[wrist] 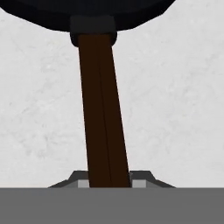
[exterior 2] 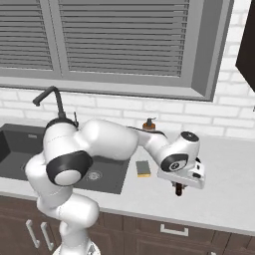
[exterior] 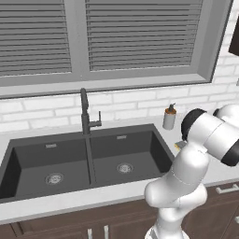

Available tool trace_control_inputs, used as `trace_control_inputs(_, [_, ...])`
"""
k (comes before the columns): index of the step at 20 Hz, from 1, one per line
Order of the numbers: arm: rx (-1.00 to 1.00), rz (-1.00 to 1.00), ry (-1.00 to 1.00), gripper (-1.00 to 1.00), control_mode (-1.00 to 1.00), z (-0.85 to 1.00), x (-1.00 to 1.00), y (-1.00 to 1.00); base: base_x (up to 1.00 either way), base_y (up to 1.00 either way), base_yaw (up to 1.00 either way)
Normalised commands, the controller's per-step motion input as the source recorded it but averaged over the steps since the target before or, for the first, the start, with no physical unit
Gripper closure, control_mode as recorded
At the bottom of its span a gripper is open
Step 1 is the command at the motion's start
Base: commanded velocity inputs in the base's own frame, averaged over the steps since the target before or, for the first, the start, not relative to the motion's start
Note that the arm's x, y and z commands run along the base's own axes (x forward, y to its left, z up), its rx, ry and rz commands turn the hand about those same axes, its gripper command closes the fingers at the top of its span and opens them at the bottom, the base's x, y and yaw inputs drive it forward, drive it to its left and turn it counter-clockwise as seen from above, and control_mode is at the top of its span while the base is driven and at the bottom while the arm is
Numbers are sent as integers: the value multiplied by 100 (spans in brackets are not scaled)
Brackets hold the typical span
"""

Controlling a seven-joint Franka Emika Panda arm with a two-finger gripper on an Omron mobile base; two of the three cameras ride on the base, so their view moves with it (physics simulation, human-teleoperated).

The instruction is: Pick the pan and sponge and place them into the sink. Then turn on the water.

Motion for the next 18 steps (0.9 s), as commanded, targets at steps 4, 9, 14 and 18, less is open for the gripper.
trace_control_inputs(4, [0,0,-6,100,-100,61,-16,2,0,0,0])
trace_control_inputs(9, [0,0,-18,100,-100,56,-2,22,0,0,0])
trace_control_inputs(14, [-1,0,-18,100,-100,48,-8,35,0,0,0])
trace_control_inputs(18, [-4,3,-4,100,-100,47,-12,68,0,0,0])
